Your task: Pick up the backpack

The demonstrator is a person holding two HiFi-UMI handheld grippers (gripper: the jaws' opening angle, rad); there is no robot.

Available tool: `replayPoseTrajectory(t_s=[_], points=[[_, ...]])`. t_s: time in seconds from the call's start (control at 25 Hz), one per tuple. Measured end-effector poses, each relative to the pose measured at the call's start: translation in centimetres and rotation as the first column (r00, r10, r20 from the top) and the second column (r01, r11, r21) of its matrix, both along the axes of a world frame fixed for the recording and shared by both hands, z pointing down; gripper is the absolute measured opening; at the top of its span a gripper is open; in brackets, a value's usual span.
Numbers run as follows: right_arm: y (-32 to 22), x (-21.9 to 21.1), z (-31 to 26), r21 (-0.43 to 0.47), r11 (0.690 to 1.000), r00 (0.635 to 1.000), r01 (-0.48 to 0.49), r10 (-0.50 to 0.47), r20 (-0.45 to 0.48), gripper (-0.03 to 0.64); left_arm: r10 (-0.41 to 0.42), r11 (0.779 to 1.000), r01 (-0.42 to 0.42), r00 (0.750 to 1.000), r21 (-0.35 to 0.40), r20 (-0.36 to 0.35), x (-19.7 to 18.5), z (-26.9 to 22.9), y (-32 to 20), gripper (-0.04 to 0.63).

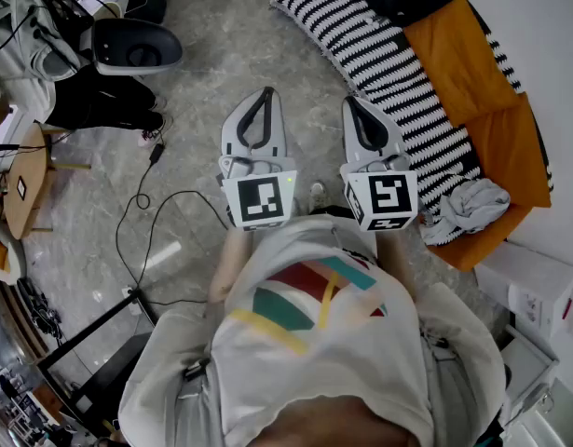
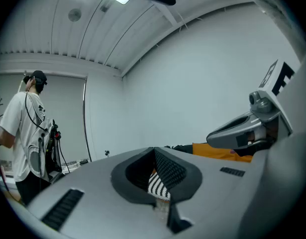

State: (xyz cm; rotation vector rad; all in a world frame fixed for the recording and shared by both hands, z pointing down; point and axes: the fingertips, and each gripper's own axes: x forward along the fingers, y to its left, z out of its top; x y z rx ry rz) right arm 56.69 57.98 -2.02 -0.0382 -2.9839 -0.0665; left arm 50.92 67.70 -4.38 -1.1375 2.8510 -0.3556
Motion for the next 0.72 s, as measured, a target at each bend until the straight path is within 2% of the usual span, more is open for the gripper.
replayPoseTrajectory(t_s=[0.44,0.72], points=[[-1.3,0.0,0.7,-0.006,1.000,1.000,0.005,-0.005,-0.013,-0.002,-0.008,1.000,0.008,1.000,-0.006,-0.023,-0.2,0.6,-1.3,0.014],[-2.1,-0.3,0.4,-0.069,0.997,0.999,0.043,-0.041,0.031,-0.002,-0.015,1.000,0.015,0.999,0.000,-0.033,-1.0,1.0,-2.5,0.015]])
